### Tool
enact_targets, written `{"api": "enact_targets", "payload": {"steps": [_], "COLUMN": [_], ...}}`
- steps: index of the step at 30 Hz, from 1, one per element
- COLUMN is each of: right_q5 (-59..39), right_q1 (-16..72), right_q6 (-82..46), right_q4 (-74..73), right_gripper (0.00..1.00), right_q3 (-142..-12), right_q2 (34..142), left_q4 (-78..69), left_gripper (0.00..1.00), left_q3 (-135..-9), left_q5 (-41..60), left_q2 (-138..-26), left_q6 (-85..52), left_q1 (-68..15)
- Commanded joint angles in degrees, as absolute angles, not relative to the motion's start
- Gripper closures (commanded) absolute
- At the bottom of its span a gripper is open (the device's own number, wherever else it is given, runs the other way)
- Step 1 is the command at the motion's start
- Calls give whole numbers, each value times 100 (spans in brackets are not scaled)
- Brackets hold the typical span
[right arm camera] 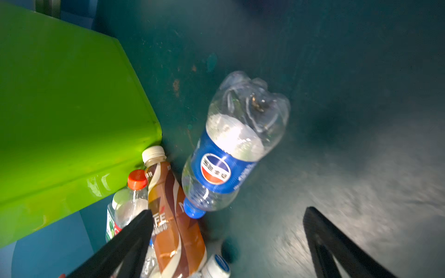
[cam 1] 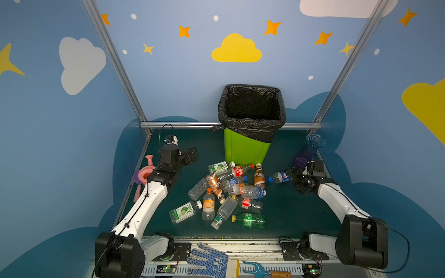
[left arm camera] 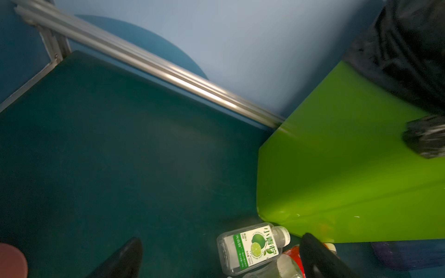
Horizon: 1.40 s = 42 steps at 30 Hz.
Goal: Throw the plastic bottles in the bin
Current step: 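Open the left gripper over the bin and draw it back, then lift the blue-labelled Pepsi bottle with the right gripper while the left lowers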
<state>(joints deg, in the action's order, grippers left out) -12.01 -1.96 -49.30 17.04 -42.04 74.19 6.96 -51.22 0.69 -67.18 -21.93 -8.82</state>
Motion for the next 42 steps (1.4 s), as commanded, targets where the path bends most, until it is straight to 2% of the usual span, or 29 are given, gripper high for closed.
{"api": "enact_targets", "payload": {"steps": [1, 21, 29, 42], "right_q5": [-1033, -626, -674, -1123], "right_q1": [-94, 187, 229, 243], "right_q6": [-5161, -5032, -4998, -4705], "right_q4": [1556, 1730, 1659, 1405], "right_gripper": [6, 11, 18, 39], "right_q3": [-4373, -4916, -4975, -4887], "right_q2": [7708, 8679, 8936, 9156], "left_q4": [738, 782, 853, 914], "left_gripper": [0, 0, 0, 0], "left_q3": [-4989, -5174, -5150, -5041], "left_q5": [-58, 223, 257, 246], "left_q2": [-6592, -7053, -7035, -6965], "left_q6": [-2384, -2439, -2392, -2531], "left_q1": [-737, -545, -484, -448]}}
